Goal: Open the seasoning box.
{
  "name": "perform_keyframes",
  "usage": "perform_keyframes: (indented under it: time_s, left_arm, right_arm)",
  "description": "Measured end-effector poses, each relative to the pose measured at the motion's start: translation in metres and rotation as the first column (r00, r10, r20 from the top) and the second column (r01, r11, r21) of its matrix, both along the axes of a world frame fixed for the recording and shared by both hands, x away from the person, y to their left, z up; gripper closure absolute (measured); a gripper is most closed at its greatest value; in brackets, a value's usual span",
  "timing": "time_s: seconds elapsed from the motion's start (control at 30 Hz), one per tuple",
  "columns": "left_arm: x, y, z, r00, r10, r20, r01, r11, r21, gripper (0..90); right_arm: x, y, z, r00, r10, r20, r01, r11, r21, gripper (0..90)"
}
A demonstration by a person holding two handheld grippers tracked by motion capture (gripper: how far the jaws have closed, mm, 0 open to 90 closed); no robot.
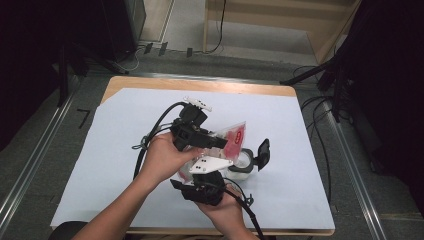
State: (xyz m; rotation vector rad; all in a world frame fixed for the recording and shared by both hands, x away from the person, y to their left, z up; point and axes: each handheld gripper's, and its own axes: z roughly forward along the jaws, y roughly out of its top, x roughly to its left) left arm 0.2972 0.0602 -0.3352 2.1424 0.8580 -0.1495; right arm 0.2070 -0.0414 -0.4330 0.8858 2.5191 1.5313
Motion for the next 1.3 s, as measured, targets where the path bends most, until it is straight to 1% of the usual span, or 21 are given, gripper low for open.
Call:
perform_keyframes:
  time_s: [0.47,0.5,0.53,0.77,0.97,1.3]
  left_arm:
    - [0.0002,-0.0001,-0.0007,1.0000,-0.001,0.000,0.001,1.0000,-0.003,70.6]
    - [0.0003,0.0001,-0.0003,1.0000,0.000,-0.002,0.000,1.0000,0.003,70.5]
    - [0.0004,0.0000,-0.0008,1.0000,-0.001,-0.003,0.001,1.0000,-0.005,70.5]
    - [0.0014,0.0007,-0.0018,0.9999,0.001,-0.013,-0.001,1.0000,-0.008,70.5]
    - [0.0018,0.0007,-0.0017,0.9999,0.004,-0.015,-0.004,1.0000,0.001,70.4]
    - [0.0021,0.0005,-0.0025,0.9999,0.004,-0.016,-0.004,1.0000,-0.002,71.5]
  right_arm:
    - [0.0001,-0.0004,-0.0002,1.0000,0.004,-0.001,-0.004,1.0000,-0.005,63.5]
    - [0.0002,-0.0004,-0.0001,1.0000,0.004,-0.001,-0.004,1.0000,-0.005,63.5]
    - [0.0002,-0.0005,-0.0001,1.0000,0.004,-0.002,-0.004,1.0000,-0.005,63.5]
    - [0.0001,-0.0004,-0.0001,1.0000,0.002,-0.004,-0.002,0.9999,-0.010,63.5]
    - [0.0002,-0.0005,-0.0001,1.0000,0.001,-0.004,-0.001,0.9999,-0.011,63.6]
    - [0.0003,-0.0005,-0.0002,1.0000,0.000,-0.006,0.000,0.9999,-0.014,63.6]
